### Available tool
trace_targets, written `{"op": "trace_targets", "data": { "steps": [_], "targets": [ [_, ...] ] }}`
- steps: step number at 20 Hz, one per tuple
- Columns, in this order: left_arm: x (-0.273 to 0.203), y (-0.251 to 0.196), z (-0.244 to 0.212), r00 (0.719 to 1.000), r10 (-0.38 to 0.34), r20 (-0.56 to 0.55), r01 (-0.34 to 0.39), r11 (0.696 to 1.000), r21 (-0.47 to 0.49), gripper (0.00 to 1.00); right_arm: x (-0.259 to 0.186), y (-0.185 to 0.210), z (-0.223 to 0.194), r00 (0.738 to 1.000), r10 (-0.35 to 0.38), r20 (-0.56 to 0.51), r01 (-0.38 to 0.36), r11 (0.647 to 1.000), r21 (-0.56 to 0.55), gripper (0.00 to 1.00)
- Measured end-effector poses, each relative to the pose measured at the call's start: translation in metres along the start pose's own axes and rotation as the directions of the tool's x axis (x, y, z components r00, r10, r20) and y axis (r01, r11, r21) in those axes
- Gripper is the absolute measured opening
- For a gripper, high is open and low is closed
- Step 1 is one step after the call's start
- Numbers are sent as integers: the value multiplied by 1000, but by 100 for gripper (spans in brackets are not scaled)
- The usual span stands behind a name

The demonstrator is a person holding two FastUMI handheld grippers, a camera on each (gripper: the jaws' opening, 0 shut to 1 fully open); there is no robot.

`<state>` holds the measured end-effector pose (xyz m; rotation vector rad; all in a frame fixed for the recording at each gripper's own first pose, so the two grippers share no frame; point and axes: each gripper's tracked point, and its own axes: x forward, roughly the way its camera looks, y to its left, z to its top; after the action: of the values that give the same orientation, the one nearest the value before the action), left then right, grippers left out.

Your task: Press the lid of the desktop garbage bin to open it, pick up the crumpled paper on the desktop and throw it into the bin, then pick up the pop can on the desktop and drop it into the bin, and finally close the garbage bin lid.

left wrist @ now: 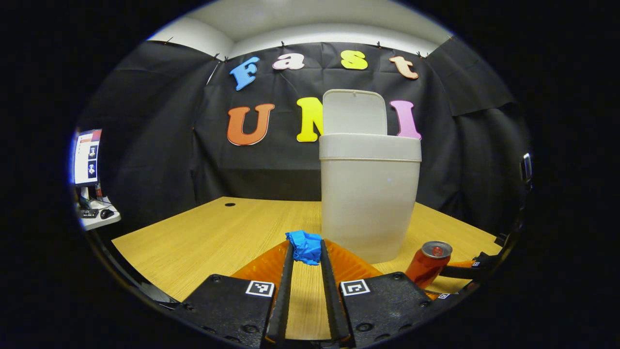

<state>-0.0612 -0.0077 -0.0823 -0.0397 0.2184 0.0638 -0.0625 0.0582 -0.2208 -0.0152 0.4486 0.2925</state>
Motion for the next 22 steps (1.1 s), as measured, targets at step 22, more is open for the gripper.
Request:
{"op": "trace_targets", "data": {
  "steps": [22],
  "targets": [
    [81,-31,164,979,-85,187,86,996,6,35,0,-30,48,997,16,70,-23,994,105,80]
  ]
}}
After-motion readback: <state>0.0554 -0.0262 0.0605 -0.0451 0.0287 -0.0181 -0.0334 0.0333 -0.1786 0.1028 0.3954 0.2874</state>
